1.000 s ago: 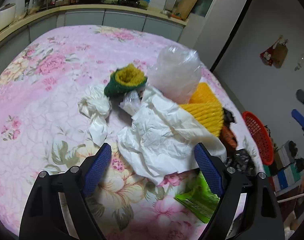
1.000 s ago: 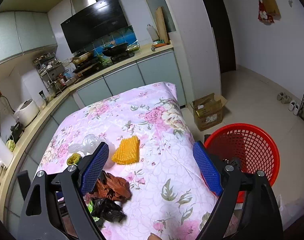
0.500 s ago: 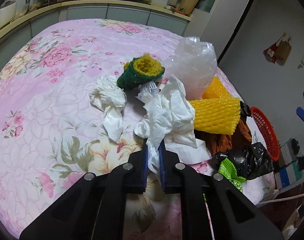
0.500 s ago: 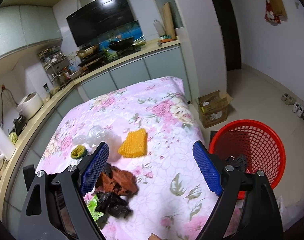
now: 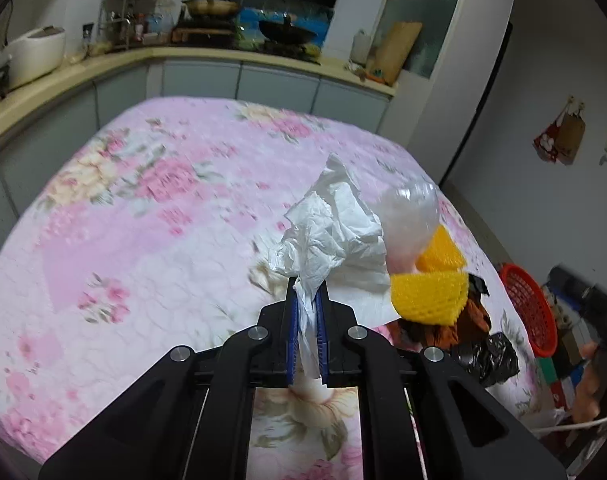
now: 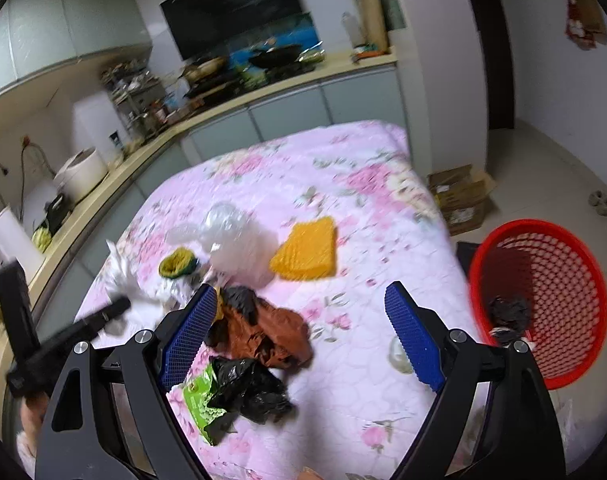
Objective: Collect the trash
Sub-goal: 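Hold the white tissue in the left gripper while the right gripper grasps brown paper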
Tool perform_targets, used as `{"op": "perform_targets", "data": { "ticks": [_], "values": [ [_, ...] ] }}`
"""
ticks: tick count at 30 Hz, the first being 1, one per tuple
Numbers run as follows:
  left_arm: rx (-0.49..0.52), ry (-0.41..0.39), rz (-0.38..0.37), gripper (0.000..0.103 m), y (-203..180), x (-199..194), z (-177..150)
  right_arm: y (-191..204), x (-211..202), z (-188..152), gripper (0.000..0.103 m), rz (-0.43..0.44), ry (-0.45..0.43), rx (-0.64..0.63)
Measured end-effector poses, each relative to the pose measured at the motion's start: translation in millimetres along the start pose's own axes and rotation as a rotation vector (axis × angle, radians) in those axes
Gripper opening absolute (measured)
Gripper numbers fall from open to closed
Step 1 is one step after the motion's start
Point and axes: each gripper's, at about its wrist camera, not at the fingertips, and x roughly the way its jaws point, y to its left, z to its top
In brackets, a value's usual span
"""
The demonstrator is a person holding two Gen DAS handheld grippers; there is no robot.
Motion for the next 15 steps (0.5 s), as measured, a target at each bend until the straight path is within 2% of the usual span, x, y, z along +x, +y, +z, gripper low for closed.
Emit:
{"op": "perform_targets", "data": {
  "ticks": [10,15],
  "values": [
    [0.017,-0.043,0.002,0.008,0.4,-10.3,4.9,25.5,59.0,-11.5,0.082,0.030,0.147,-0.146],
    [0.015,-0.048,0.002,0.008,2.2,-10.7,5.9,33.1,81.5,-14.6,0.059,0.025,0.216,-0.215]
  ]
}}
